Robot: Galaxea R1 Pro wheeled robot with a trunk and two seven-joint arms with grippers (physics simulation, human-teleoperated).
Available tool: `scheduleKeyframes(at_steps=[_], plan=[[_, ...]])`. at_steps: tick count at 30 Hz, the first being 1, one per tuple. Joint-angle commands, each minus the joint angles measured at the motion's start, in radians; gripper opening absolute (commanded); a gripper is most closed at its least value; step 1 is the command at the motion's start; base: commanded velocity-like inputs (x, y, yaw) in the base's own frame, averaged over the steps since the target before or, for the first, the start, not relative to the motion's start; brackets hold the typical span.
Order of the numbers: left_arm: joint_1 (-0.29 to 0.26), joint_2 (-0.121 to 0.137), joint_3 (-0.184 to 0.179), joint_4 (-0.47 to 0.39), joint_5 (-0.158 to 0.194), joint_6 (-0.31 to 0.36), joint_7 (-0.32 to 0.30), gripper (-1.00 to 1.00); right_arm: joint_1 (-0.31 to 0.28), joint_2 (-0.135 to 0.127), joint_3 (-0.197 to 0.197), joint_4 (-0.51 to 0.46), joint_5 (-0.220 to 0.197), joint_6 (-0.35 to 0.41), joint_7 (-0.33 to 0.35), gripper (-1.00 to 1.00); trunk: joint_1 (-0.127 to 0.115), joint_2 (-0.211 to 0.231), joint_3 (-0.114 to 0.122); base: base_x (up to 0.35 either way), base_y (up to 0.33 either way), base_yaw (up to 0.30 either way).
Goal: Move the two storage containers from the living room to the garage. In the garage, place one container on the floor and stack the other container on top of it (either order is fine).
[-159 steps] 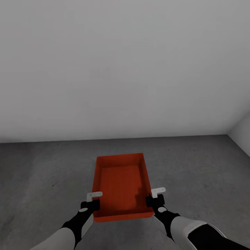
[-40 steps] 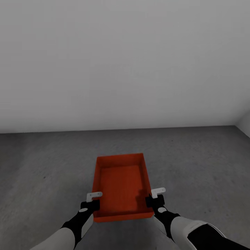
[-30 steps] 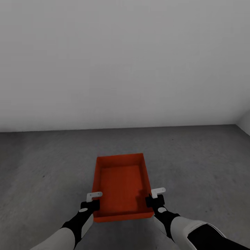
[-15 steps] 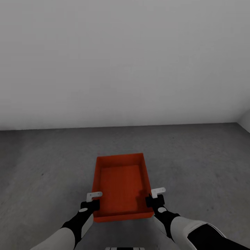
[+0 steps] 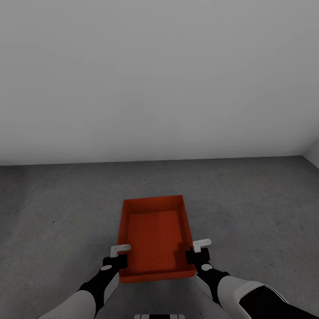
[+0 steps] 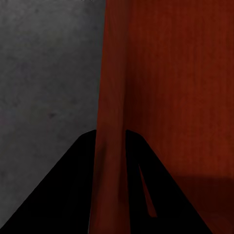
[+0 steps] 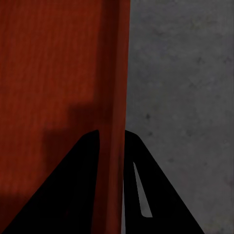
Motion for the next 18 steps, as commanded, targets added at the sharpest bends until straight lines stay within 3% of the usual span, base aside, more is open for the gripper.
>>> scheduleKeyframes(at_steps=[1, 18], plan=[[0.001, 0.013, 0.013, 0.003, -0.004, -0.004, 0.034, -1.00, -0.002, 0.001, -0.057, -0.062, -0.059, -0.017, -0.004, -1.00, 0.000, 0.000, -0.001, 0.000, 0.000, 0.000], [0.000, 0.013, 0.013, 0.002, -0.004, -0.004, 0.034, -1.00, -0.003, 0.001, -0.057, -0.062, -0.060, -0.016, -0.003, -1.00, 0.061, -0.112, -0.051, 0.000, 0.000, 0.000]])
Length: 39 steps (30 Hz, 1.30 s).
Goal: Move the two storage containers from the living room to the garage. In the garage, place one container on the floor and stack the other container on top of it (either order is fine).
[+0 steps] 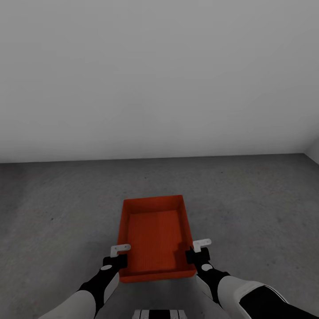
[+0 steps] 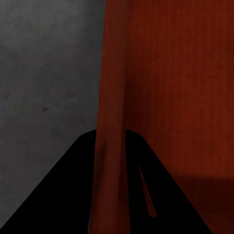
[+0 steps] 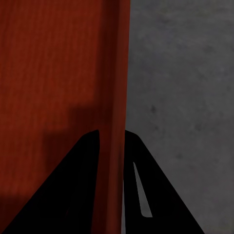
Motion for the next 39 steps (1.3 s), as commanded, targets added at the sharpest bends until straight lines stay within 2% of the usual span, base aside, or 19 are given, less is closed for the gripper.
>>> scheduleKeyframes(at_steps=[1, 9, 39], plan=[[0.000, 0.013, 0.014, 0.004, -0.004, -0.004, 0.034, -1.00, -0.002, 0.001, -0.057, -0.062, -0.058, -0.014, -0.004, -1.00, 0.004, -0.008, -0.004, 0.000, 0.000, 0.000], [0.001, 0.013, 0.014, 0.003, -0.004, -0.004, 0.034, -1.00, -0.003, 0.001, -0.058, -0.062, -0.058, -0.015, -0.004, -1.00, 0.034, -0.064, -0.029, 0.000, 0.000, 0.000], [0.001, 0.012, 0.012, -0.002, -0.003, -0.005, 0.033, -1.00, -0.002, -0.001, -0.056, -0.062, -0.043, -0.017, 0.003, -1.00, 0.034, -0.064, -0.029, 0.000, 0.000, 0.000]])
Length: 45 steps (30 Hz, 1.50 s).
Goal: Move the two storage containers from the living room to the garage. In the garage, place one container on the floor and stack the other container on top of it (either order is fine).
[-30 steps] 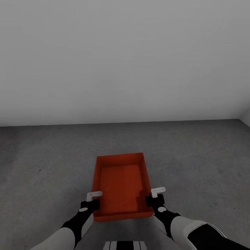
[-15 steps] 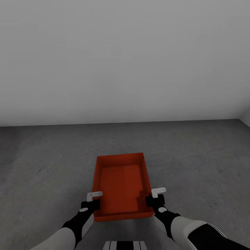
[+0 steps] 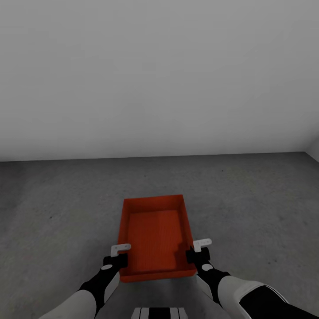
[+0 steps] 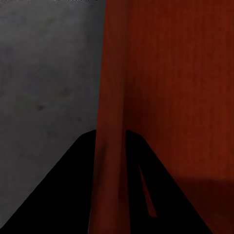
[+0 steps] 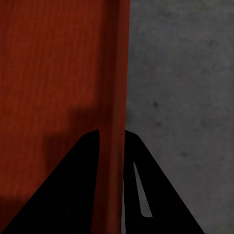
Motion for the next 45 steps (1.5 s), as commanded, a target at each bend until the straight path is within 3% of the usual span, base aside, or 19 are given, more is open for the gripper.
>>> scheduleKeyframes(at_steps=[1, 30, 45], plan=[[0.001, 0.014, 0.019, 0.005, -0.005, -0.004, 0.029, 1.00, -0.002, 0.001, -0.065, -0.063, -0.027, -0.007, -0.002, 1.00, 0.000, 0.000, -0.001, 0.000, 0.000, 0.000], [0.000, 0.014, 0.021, 0.002, -0.004, -0.004, 0.030, 1.00, -0.002, 0.002, -0.065, -0.063, -0.036, -0.011, -0.004, 1.00, 0.000, 0.000, -0.001, 0.000, 0.000, 0.000], [0.000, 0.014, 0.021, 0.004, -0.004, -0.003, 0.030, 1.00, -0.002, 0.003, -0.065, -0.063, -0.039, -0.011, -0.005, 1.00, -0.058, 0.105, 0.046, 0.000, 0.000, 0.000]])
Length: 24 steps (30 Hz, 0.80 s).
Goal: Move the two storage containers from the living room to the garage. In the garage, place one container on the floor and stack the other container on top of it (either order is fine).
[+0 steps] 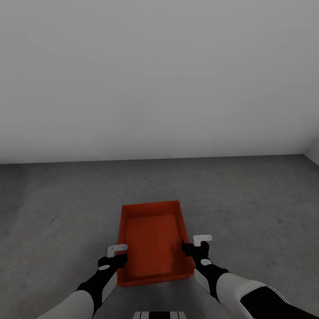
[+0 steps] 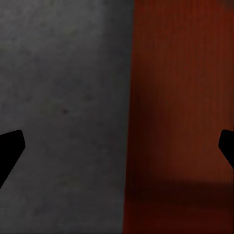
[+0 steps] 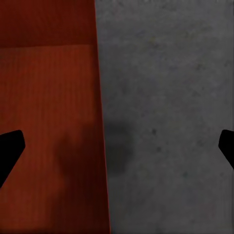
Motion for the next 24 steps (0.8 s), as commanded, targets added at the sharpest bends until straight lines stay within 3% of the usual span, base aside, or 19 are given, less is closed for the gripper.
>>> scheduleKeyframes(at_steps=[1, 24], plan=[[-0.001, -0.001, 0.007, 0.001, -0.004, -0.004, 0.001, 1.00, -0.001, 0.000, 0.008, 0.001, -0.009, -0.003, -0.002, 1.00, -0.004, 0.007, 0.003, 0.000, 0.000, 0.000], [-0.001, 0.000, 0.007, 0.001, -0.004, -0.004, 0.001, 1.00, 0.000, 0.000, 0.008, 0.001, -0.010, -0.003, -0.002, 1.00, -0.092, 0.168, 0.075, 0.000, 0.000, 0.000]])
